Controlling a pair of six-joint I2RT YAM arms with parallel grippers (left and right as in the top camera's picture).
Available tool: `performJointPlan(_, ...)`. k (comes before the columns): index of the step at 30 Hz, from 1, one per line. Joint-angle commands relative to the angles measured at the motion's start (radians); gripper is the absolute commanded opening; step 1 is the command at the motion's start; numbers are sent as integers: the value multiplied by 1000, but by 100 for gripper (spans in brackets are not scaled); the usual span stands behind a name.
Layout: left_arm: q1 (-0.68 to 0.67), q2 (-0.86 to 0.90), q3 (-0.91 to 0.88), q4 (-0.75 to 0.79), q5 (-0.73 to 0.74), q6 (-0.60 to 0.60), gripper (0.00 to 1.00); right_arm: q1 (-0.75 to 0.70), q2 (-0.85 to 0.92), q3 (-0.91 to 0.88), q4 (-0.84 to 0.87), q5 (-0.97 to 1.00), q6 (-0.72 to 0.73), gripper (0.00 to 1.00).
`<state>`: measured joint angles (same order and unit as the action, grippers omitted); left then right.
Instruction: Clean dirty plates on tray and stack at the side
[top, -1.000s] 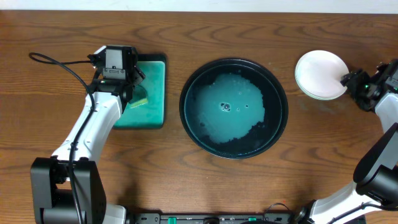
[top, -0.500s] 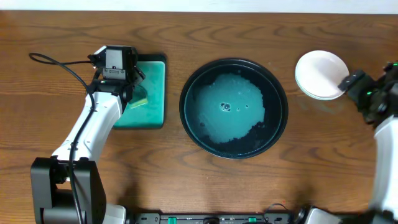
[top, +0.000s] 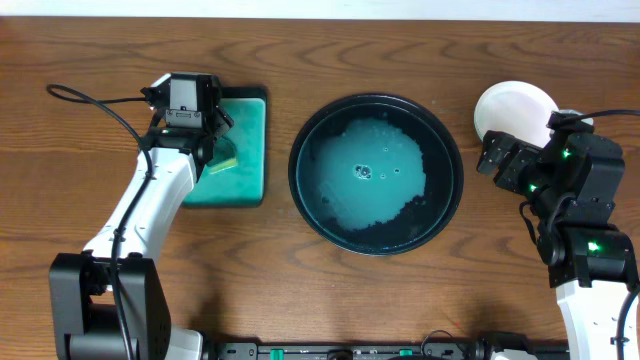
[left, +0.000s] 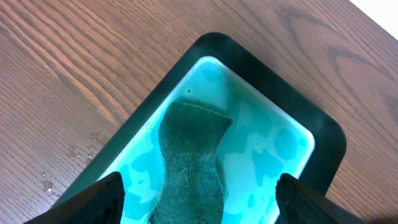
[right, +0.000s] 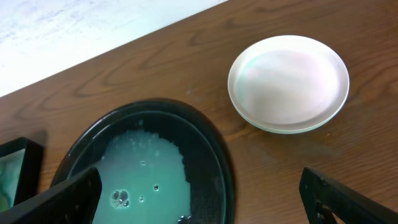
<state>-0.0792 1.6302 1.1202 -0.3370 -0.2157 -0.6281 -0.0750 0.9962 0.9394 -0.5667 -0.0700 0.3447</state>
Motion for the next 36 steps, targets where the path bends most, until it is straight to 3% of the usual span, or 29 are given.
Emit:
performJointPlan(1, 5, 3, -4, -3, -13, 6, 79, 6, -1, -7, -4, 13, 2, 99)
performJointPlan(23, 5, 3, -3, -3, -13, 6, 79, 53, -5, -18, -132, 13, -40, 99)
performJointPlan(29, 5, 3, -3, -3, -13, 6, 79, 114, -109, -140, -1, 13, -92, 99)
performJointPlan(36, 5, 3, -3, -3, -13, 6, 79, 146, -420, -482, 304, 13, -108, 99)
